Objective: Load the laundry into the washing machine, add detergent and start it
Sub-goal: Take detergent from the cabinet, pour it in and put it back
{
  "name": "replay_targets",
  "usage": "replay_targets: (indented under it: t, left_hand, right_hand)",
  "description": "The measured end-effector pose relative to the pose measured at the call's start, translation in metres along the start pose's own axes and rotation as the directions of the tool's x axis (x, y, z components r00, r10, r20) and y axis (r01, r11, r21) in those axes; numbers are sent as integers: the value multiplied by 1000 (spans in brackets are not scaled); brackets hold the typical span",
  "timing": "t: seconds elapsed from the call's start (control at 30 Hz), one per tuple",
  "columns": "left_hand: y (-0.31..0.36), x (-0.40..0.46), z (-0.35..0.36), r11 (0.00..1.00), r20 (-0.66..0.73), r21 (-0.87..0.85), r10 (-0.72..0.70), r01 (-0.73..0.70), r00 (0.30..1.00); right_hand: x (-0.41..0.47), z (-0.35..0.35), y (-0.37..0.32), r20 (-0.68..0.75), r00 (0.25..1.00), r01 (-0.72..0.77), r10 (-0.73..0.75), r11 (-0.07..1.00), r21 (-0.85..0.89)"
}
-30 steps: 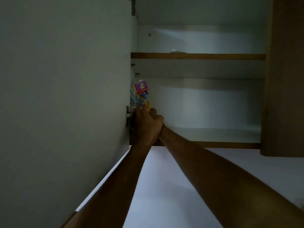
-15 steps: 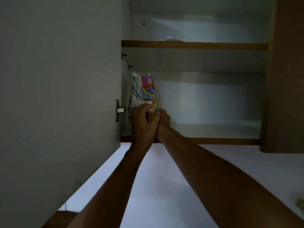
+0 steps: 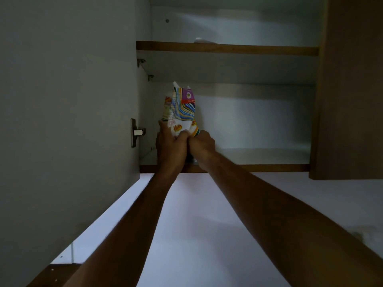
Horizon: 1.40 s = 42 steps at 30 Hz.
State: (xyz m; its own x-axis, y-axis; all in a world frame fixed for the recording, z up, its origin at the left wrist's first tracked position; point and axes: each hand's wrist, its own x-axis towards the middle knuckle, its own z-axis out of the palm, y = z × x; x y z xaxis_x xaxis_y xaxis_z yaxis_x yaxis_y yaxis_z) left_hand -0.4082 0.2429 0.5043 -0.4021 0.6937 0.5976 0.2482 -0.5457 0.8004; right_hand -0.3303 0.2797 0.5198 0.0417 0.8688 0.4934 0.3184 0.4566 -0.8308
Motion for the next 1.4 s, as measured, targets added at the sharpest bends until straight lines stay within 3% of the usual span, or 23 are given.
replay_targets:
  t: [0.13, 0.23, 0.33, 0.43, 0.57, 0.73, 0.83, 0.93, 1.03, 1.23, 1.4]
  left_hand:
    - [9, -14, 1, 996, 28, 80, 40, -42, 999]
    - [12, -23, 5, 1000, 66, -28, 2, 0, 998]
    - [21, -31, 10, 988, 132, -149, -30, 50, 991]
    - [28, -38, 18, 969, 204, -243, -1, 52, 979]
    - [35, -51, 31, 927, 192, -359, -37, 105, 981]
    - [38, -67, 43, 963, 203, -263, 116, -60, 972]
    - [42, -72, 55, 968, 188, -66, 251, -243, 950]
    - [58, -81, 68, 987, 278, -93, 153, -132, 948]
    - [70, -94, 84, 985, 453, -163, 29, 51, 891]
    - [84, -130, 129, 966, 725, -252, 226, -55, 651]
    - [95, -181, 178, 948, 776, -315, 233, 41, 586]
  right_hand:
    - [-8, -6, 6, 47, 995, 96, -90, 985, -142]
    - [-12, -11, 8, 61, 988, 156, -145, 949, -273]
    - [-17, -30, 9, -9, 989, 137, -146, 950, -281]
    - [-28, -55, 10, -64, 990, 107, -123, 971, -212]
    - [-48, -84, 8, -105, 990, 85, -90, 995, -54]
    - [-69, -117, 10, -143, 988, 75, -60, 992, 99]
    - [-83, -145, 17, -148, 986, 99, -78, 985, 141]
    - [-96, -181, 24, -110, 990, 103, -87, 984, 146]
    - [-109, -219, 35, -108, 991, 90, -73, 982, 167]
    - [-138, -295, 67, -166, 981, 121, -104, 988, 95]
    - [-183, -361, 79, -201, 979, 54, -40, 996, 66]
